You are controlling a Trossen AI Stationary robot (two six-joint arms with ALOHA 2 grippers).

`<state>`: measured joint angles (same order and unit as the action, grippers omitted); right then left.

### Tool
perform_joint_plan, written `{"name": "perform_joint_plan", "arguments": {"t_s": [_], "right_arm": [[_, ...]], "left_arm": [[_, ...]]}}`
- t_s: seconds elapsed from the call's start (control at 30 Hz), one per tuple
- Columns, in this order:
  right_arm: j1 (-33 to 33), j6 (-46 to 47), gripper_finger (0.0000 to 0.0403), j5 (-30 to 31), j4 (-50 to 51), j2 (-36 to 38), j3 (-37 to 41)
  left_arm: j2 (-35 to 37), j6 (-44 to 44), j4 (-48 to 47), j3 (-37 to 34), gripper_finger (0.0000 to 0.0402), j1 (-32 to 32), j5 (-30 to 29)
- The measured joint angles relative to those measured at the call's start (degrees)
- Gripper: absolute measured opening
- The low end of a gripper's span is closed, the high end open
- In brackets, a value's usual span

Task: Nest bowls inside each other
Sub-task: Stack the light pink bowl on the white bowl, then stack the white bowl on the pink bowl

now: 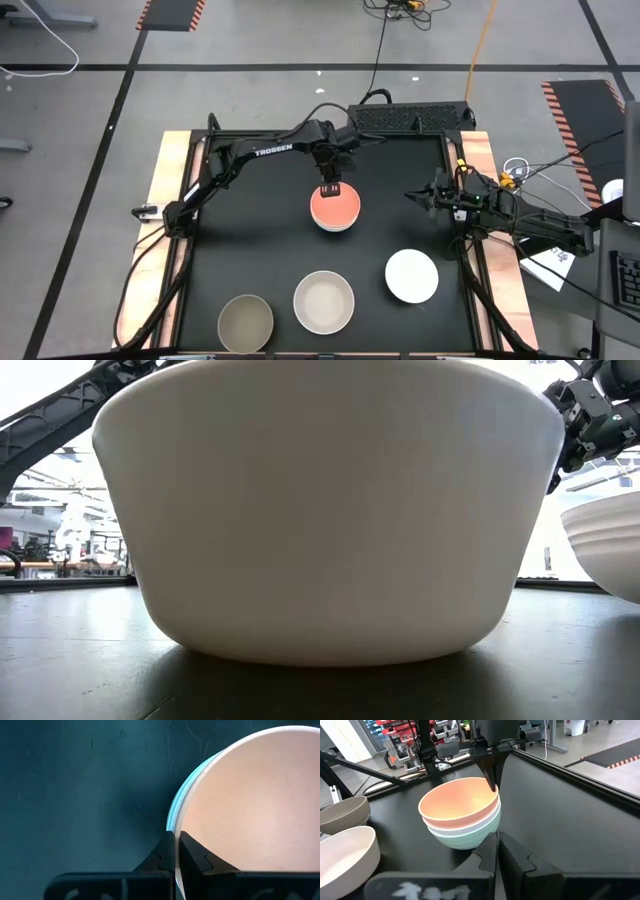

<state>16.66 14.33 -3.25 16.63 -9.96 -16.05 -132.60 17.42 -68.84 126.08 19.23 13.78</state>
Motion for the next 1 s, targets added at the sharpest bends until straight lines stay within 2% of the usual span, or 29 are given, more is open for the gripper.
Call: {"name": "perform_joint_plan", "arguments": {"t_s": [0.1,0.37,0.6,0.83,0.9,1.0], "right_arm": [[0.0,0.27,0.0009,-0.02,0.09,0.0,0.0],[0.0,0.63,0.0009,-0.04,0.25,0.0,0.0],[-0.09,0.63,0.0009,-0.06,0.11,-0.29,0.0],[-0.17,1.0,0.0009,-0.04,0.12,-0.28,0.0],[-0.17,1.08,0.0009,-0.06,0.17,-0.28,0.0],[-0.17,1.07,0.0009,-0.05,0.25,-0.28,0.0]], "left_arm": [[0.1,1.11,0.12,0.0,0.0035,-0.57,-0.5],[2.16,0.59,1.22,0.0,0.0169,-2.92,-4.27],[5.99,-0.68,2.37,0.0,0.0252,-2.74,-2.94],[18.88,-2.13,1.25,-1.95,0.0303,-1.04,-0.45],[24.14,-2.94,5.06,-6.18,0.0306,-0.98,1.53],[33.43,-4.98,16.44,-17.12,0.0304,-1.39,4.6]]}}
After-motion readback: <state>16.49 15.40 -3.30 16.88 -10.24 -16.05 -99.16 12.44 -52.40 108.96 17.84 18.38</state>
